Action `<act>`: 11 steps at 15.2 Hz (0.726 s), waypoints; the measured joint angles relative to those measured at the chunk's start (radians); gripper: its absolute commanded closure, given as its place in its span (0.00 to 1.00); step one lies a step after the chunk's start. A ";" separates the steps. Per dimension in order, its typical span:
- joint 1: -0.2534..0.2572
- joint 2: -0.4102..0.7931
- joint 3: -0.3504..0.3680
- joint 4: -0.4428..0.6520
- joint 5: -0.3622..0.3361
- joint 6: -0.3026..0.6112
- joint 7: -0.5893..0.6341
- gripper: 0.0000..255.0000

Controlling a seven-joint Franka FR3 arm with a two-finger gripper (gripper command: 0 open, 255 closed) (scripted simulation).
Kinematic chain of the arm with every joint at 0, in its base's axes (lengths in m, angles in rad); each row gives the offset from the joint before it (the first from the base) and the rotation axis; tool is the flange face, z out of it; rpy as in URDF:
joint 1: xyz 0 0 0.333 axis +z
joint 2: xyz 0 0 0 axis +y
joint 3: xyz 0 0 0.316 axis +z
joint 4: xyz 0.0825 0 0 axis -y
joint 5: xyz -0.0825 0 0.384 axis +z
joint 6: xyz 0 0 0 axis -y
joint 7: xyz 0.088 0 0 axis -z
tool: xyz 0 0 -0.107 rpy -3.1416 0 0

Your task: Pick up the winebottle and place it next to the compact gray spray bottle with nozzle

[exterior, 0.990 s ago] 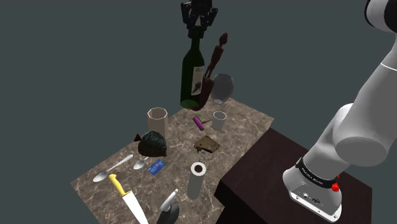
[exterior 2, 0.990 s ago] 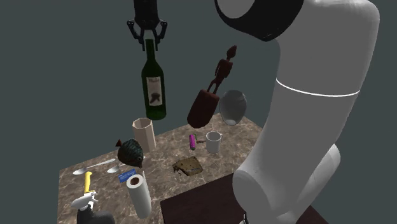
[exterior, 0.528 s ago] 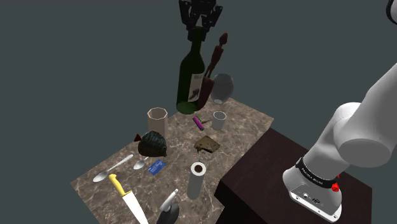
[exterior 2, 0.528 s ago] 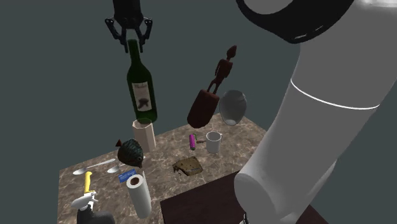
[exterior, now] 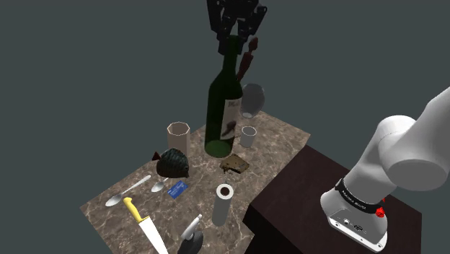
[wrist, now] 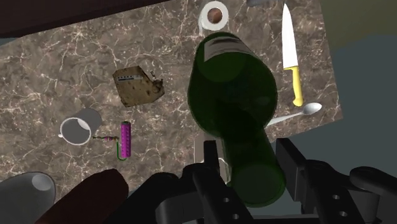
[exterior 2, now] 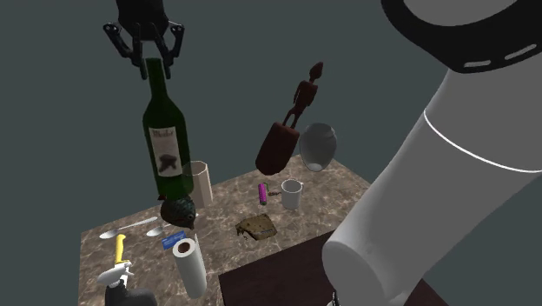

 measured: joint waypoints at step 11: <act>0.096 -0.039 0.161 0.037 0.032 -0.063 0.258 1.00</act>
